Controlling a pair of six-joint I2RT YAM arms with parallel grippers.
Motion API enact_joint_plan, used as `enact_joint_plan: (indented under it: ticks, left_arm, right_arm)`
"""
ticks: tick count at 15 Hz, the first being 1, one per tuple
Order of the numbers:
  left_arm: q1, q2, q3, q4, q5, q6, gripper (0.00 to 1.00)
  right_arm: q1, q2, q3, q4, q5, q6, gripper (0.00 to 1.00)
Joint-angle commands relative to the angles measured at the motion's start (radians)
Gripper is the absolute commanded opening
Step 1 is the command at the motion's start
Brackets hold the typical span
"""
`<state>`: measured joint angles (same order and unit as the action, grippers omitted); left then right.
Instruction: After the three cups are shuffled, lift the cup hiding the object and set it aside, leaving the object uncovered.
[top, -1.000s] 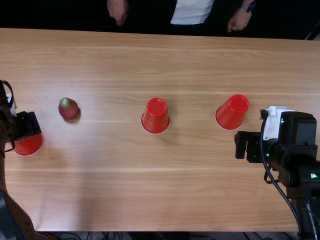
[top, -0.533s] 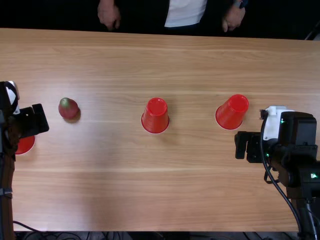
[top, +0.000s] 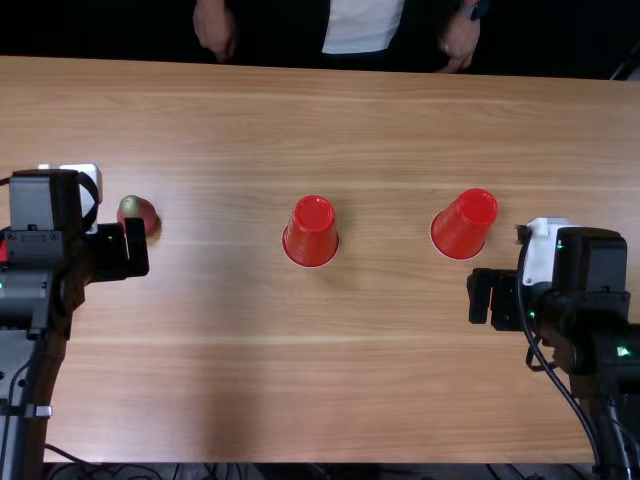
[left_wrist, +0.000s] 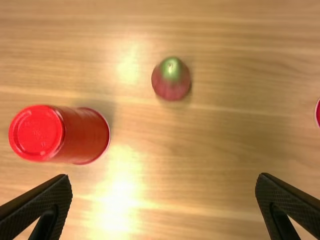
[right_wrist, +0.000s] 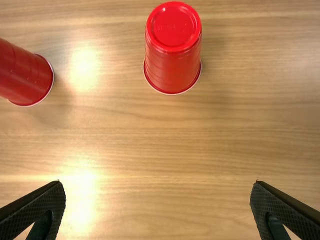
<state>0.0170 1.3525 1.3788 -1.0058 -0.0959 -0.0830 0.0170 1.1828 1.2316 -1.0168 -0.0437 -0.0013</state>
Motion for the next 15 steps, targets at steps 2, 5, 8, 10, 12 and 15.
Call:
enact_joint_plan:
  ticks: [2,5,8,10,12,15]
  left_arm:
    - [-0.045,-0.046,-0.05,-0.016,0.004,-0.004,1.0]
    - [-0.081,-0.099,-0.112,-0.016,0.004,-0.004,1.0]
    - [-0.092,-0.181,-0.176,-0.016,0.006,-0.005,1.0]
    - [-0.089,-0.25,-0.239,-0.021,0.006,-0.005,1.0]
    - [-0.088,-0.372,-0.323,-0.021,0.006,-0.005,1.0]
    - [-0.081,-0.556,-0.492,-0.012,0.006,-0.005,1.0]
  right_arm:
    - [0.006,-0.06,-0.043,0.0,0.001,0.003,1.0]
    - [0.006,-0.094,-0.075,0.001,0.001,0.005,1.0]
    - [0.006,-0.143,-0.101,0.0,0.001,0.005,1.0]
    - [0.006,-0.186,-0.132,0.0,0.001,0.005,1.0]
    - [0.008,-0.279,-0.187,0.013,0.001,0.007,1.0]
    - [0.006,-0.433,-0.279,0.024,0.001,0.009,1.0]
